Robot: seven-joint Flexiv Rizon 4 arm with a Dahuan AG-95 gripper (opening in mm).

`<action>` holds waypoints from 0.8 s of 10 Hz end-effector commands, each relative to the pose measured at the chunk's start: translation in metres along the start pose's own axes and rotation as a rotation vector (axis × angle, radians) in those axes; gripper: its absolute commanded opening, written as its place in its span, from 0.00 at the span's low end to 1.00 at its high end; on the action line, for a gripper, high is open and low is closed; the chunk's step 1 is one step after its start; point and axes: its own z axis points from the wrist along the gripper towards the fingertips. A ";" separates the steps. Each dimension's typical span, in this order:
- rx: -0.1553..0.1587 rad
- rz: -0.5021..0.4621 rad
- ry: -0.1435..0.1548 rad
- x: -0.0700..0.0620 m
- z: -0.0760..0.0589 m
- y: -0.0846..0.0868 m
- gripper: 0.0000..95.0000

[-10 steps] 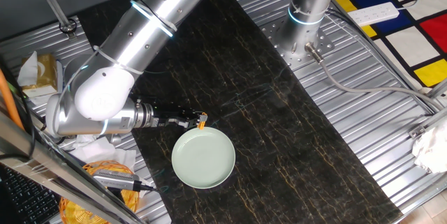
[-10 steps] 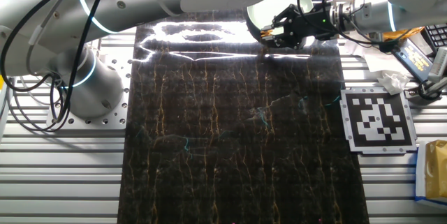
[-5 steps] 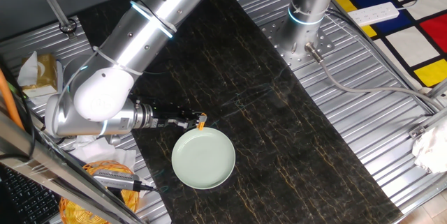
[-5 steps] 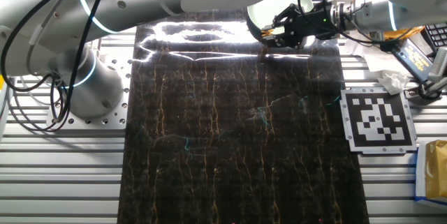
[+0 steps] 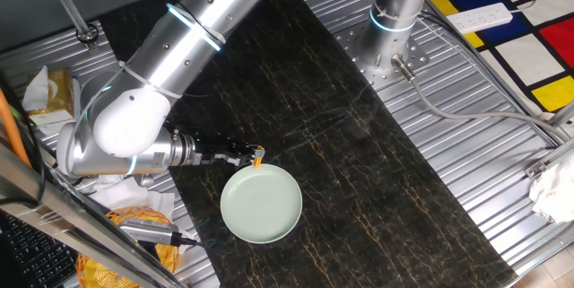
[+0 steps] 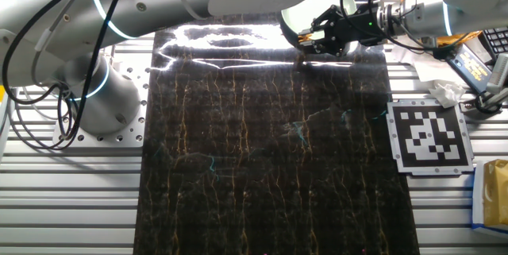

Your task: Use a clamp

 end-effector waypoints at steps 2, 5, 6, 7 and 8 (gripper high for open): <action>0.000 -0.013 0.004 -0.002 -0.002 0.001 0.00; -0.003 -0.030 0.023 -0.002 -0.003 0.001 0.00; -0.004 -0.034 0.027 -0.002 -0.003 0.001 0.00; -0.004 -0.038 0.028 -0.002 -0.003 0.001 0.00; -0.004 -0.040 0.028 -0.003 -0.004 0.002 0.00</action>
